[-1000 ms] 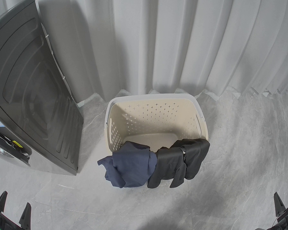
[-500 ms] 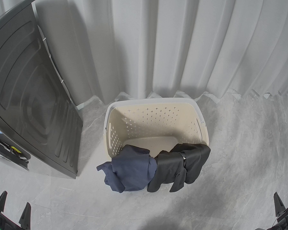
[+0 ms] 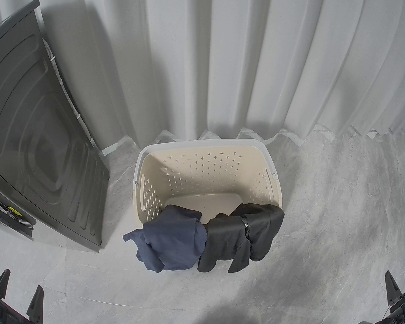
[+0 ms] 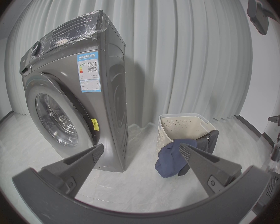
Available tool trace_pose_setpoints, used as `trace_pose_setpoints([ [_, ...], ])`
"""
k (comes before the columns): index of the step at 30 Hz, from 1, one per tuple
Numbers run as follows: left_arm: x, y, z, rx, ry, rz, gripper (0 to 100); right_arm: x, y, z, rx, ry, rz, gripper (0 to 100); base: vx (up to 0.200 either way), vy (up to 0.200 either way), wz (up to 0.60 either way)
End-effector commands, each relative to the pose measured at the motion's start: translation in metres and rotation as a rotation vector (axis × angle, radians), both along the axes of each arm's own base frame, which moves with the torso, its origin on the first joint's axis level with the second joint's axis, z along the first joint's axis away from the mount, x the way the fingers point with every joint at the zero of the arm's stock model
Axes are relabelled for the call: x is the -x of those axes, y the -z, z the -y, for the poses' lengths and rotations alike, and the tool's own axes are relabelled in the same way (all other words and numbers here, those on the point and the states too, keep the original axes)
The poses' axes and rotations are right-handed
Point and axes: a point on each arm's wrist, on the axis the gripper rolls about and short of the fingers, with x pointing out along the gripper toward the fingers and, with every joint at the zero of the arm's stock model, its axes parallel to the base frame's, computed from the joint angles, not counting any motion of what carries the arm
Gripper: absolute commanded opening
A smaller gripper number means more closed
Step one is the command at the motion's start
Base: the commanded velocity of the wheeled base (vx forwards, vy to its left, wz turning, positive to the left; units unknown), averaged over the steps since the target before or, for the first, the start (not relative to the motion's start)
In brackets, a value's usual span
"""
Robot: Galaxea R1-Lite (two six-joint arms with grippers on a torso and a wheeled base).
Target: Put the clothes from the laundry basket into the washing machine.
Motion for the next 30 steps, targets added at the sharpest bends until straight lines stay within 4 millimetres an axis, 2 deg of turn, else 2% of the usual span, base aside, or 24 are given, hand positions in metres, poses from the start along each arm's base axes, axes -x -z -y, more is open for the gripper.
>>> trace_pose_setpoints([
  [1,-0.0003,0.0046,0.0000,0.000,0.000,-0.003,100,-0.0001,0.0052,0.0000,0.000,0.000,0.000,100,0.200,0.000,0.00],
  [3,-0.0003,0.0048,0.0000,0.000,0.000,-0.005,100,-0.0001,0.0052,0.0000,0.000,0.000,0.000,100,0.200,0.000,0.00],
  [12,-0.0003,0.0046,0.0000,0.000,0.000,-0.003,100,-0.0001,0.0052,0.0000,0.000,0.000,0.000,100,0.000,0.000,0.00],
  [18,-0.0003,0.0048,0.0000,0.000,0.000,-0.005,100,-0.0001,0.0052,0.0000,0.000,0.000,0.000,100,0.200,0.000,0.00],
  [27,-0.0003,0.0048,0.0000,0.000,0.000,-0.005,100,-0.0001,0.0052,0.0000,0.000,0.000,0.000,100,0.000,0.000,0.00],
  [30,-0.0003,0.0048,0.0000,0.000,0.000,-0.005,100,-0.0001,0.0052,0.0000,0.000,0.000,0.000,100,0.000,-0.200,0.00],
])
